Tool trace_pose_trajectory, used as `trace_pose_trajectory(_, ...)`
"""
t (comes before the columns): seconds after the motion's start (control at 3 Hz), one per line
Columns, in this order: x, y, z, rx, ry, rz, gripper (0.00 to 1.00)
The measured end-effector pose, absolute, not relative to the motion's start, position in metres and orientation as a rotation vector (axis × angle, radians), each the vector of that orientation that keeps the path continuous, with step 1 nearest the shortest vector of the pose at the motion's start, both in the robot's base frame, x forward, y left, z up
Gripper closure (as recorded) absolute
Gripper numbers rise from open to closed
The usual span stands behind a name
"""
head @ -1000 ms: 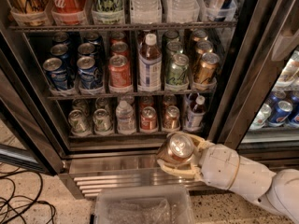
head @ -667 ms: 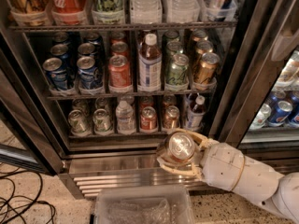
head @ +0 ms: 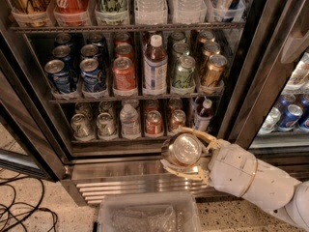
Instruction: Pick orange can from bottom shelf of fridge
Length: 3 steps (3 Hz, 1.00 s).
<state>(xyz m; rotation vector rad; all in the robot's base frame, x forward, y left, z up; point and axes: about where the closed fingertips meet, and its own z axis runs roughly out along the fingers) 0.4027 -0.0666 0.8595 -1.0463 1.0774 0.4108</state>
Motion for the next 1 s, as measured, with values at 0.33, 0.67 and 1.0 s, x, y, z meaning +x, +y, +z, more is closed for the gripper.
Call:
trace_pose_trajectory(0.33,0.429,-0.078,0.89,-0.946,1.021,0.349,1.0)
trace_pose_trajectory(0.67,0.44,-0.086,0.895,-0.895,1.037,0.314,1.0)
trace_pose_trajectory(1.0,0.44,-0.086,0.895,-0.895,1.037,0.314,1.0)
